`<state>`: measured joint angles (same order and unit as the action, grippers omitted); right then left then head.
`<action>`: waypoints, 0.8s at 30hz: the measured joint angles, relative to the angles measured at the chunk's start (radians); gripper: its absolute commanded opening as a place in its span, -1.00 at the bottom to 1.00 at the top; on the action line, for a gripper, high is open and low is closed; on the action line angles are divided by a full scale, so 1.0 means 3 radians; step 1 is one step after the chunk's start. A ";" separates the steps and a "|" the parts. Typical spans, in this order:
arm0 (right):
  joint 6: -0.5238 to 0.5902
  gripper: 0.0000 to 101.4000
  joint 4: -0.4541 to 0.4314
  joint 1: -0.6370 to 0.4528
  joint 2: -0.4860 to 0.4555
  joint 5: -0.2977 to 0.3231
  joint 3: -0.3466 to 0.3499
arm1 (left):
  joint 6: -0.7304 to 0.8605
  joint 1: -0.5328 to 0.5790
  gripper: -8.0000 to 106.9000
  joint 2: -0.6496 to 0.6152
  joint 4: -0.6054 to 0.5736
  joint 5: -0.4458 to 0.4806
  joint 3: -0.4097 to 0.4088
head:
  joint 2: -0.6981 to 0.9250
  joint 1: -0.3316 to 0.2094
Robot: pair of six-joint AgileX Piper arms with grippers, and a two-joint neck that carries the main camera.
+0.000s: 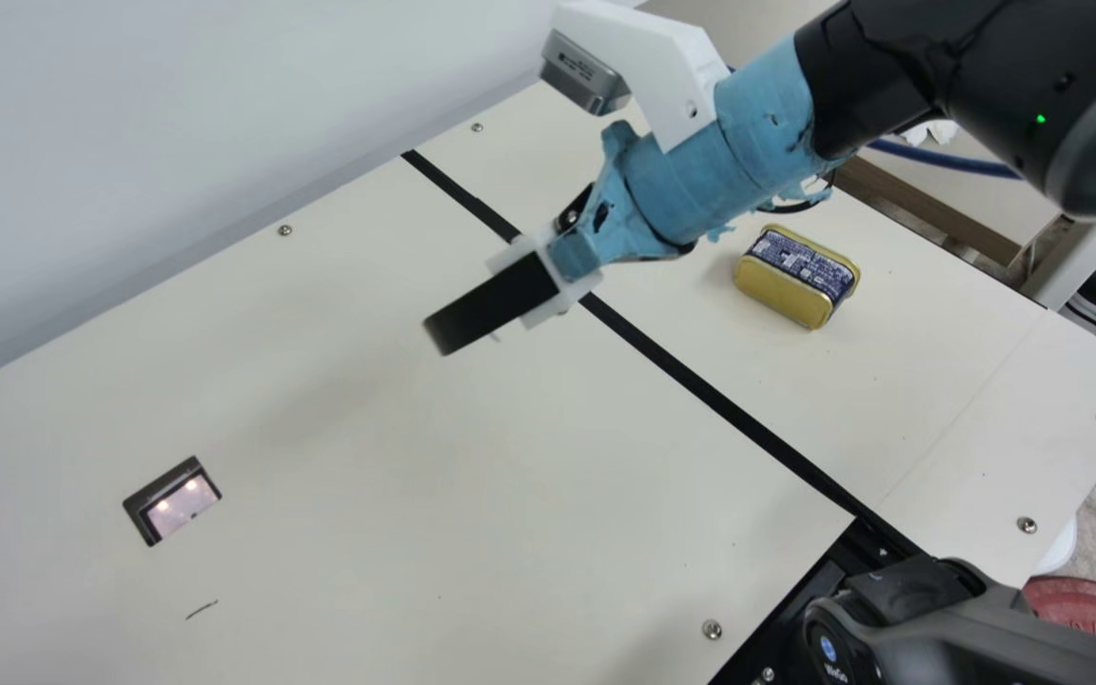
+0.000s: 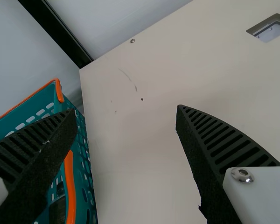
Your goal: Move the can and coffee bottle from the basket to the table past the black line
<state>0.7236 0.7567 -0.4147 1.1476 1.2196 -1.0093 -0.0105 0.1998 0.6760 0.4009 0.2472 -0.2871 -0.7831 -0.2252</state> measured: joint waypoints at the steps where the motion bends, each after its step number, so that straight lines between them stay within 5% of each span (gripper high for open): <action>1: -0.0078 1.00 0.0021 0.0069 -0.0068 0.0000 0.0000 | 0.0000 0.0000 0.71 0.0000 0.0000 0.0000 0.0000 | 0.0000 -0.0017; 13: -0.1098 1.00 0.0009 0.0761 -0.0838 0.0015 -0.0053 | 0.0000 0.0000 0.71 0.0000 0.0000 0.0000 0.0000 | 0.0000 0.0000; 24: -0.2224 1.00 -0.0485 0.1348 -0.1414 0.0033 -0.0213 | 0.0000 0.0000 0.71 0.0000 0.0000 0.0000 0.0000 | 0.0000 -0.0017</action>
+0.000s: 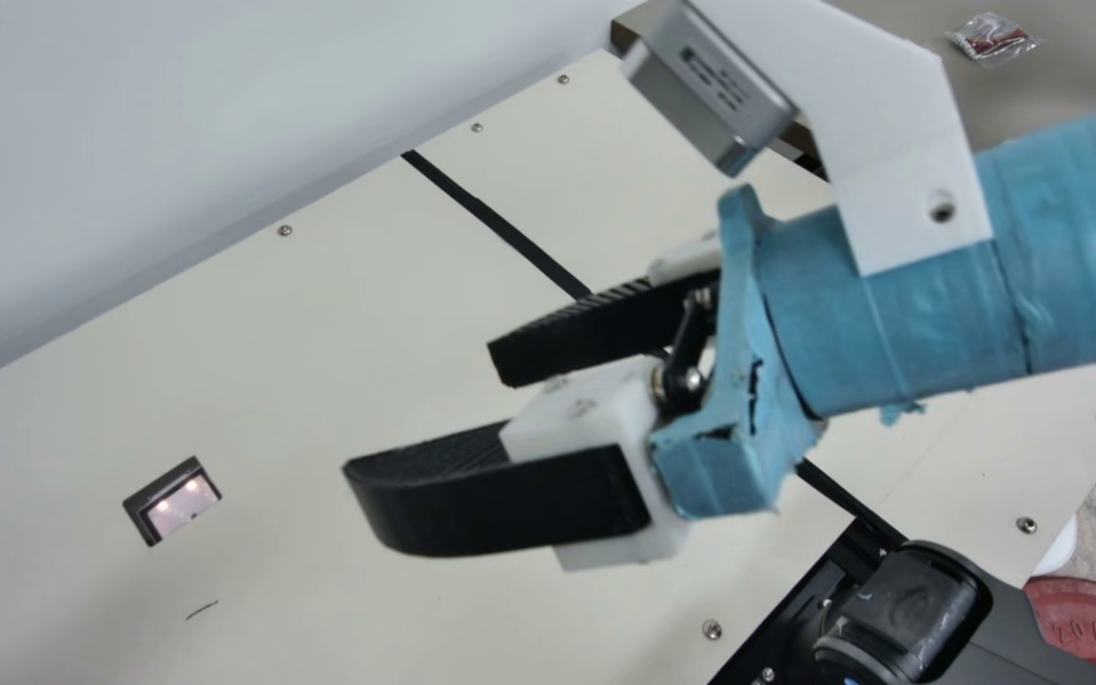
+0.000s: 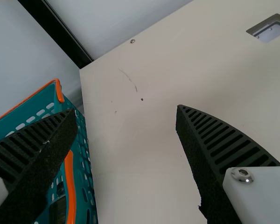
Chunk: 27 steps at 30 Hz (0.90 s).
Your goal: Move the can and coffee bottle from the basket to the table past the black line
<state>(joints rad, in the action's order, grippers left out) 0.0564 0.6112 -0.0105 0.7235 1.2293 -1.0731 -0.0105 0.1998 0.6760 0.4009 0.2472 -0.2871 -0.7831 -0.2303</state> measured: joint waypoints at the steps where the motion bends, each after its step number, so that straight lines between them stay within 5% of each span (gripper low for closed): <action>1: -0.0021 1.00 0.0000 0.0000 0.0000 -0.0005 0.0000 | 0.0000 0.0000 0.71 0.0000 0.0000 0.0000 0.0000 | 0.0000 0.0000; 17: -0.0020 1.00 0.0000 0.0000 -0.0002 -0.0020 0.0000 | 0.0000 0.0000 0.71 0.0000 0.0000 0.0000 0.0000 | 0.0034 0.0000; 27: -0.0020 1.00 0.0000 0.0000 -0.0002 -0.0027 0.0000 | 0.0000 0.0000 0.71 0.0000 0.0000 0.0000 0.0000 | 0.1024 0.0000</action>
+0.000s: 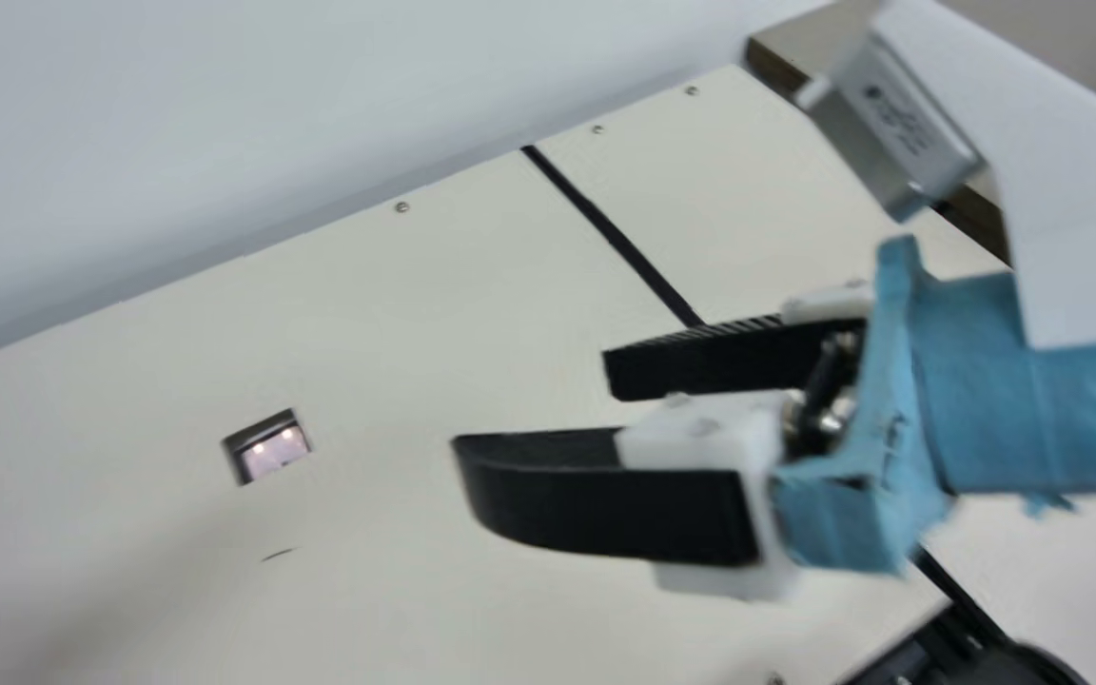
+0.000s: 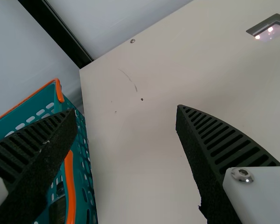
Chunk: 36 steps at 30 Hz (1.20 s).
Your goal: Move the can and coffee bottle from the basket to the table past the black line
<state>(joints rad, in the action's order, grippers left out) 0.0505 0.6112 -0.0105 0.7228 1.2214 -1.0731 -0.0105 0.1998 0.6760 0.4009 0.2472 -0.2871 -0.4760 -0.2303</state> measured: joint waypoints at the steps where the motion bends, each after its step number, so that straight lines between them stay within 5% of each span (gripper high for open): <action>1: 0.0000 1.00 0.0000 0.0000 0.0000 0.0000 0.0000 | 0.0000 0.0000 0.71 0.0000 0.0000 0.0000 0.0000 | 0.0085 0.0000; 11: 0.0000 1.00 0.0000 0.0000 0.0000 0.0000 0.0000 | 0.0000 0.0000 0.71 0.0000 0.0000 0.0000 0.0000 | 0.1416 -0.0102; 26: 0.0000 1.00 0.0000 0.0000 0.0000 0.0000 0.0000 | 0.0000 0.0000 0.71 0.0000 0.0000 0.0000 0.0000 | 0.3207 -0.0563; 36: 0.0000 1.00 0.0000 0.0000 0.0000 0.0000 0.0000 | 0.0000 0.0000 0.71 0.0000 0.0000 0.0000 0.0000 | 0.4078 -0.0580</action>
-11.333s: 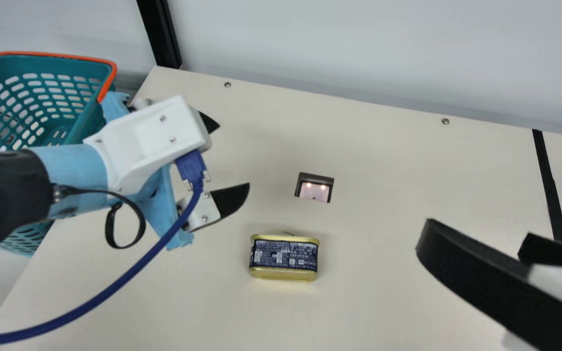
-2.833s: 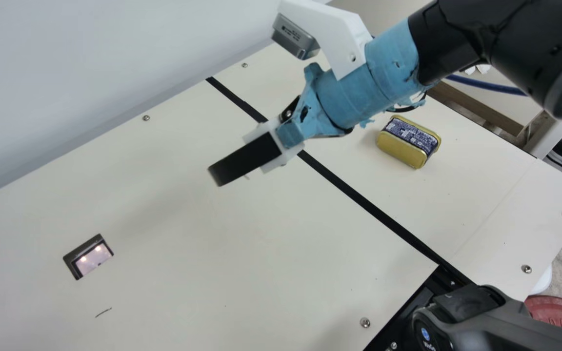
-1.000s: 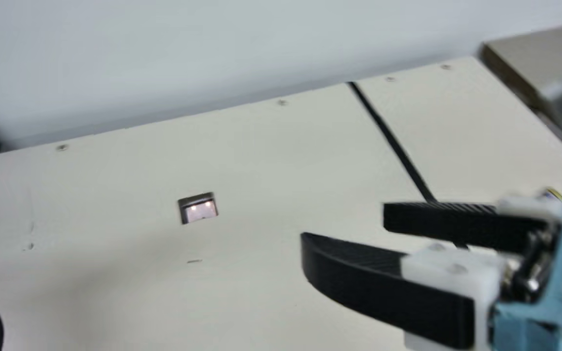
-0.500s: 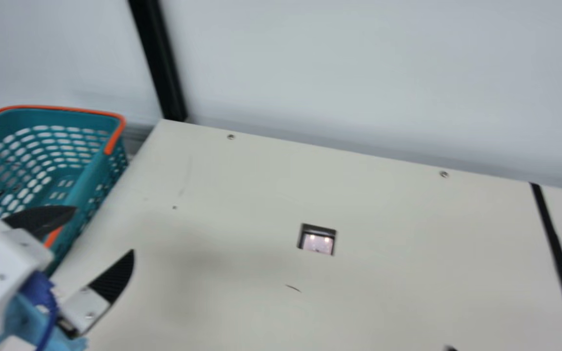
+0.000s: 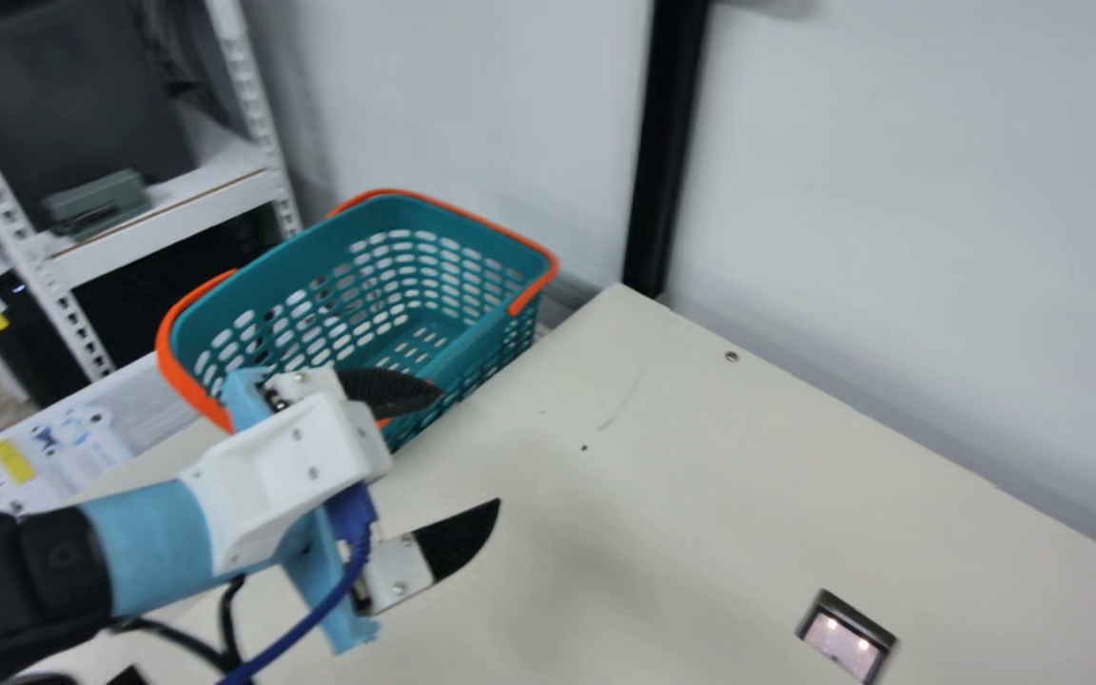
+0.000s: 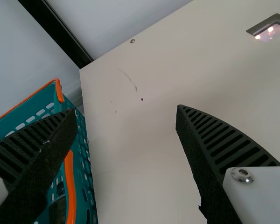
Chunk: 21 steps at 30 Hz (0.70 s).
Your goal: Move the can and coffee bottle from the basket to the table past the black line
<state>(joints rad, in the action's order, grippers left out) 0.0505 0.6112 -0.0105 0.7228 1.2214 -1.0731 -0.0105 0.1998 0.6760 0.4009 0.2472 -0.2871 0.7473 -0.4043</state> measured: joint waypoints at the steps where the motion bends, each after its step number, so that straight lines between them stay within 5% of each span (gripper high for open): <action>1: 0.0000 1.00 0.0000 0.0000 0.0000 0.0000 0.0000 | 0.0000 0.0000 0.71 0.0000 0.0000 0.0000 0.0000 | 0.0000 0.0000; 13: 0.0000 1.00 0.0000 0.0000 0.0000 0.0000 0.0000 | -0.0028 -0.0008 0.71 0.0031 0.0008 -0.0002 -0.0029 | 0.0000 0.0000; 21: 0.0000 1.00 0.0000 0.0000 0.0000 0.0000 0.0000 | -0.0193 -0.0299 0.71 0.0219 -0.0025 0.0040 -0.0360 | 0.0000 0.0017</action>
<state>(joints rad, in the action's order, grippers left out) 0.0505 0.6112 -0.0105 0.7228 1.2214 -1.0731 -0.0685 0.1101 0.7418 0.3934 0.2592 -0.3952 0.7473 -0.3992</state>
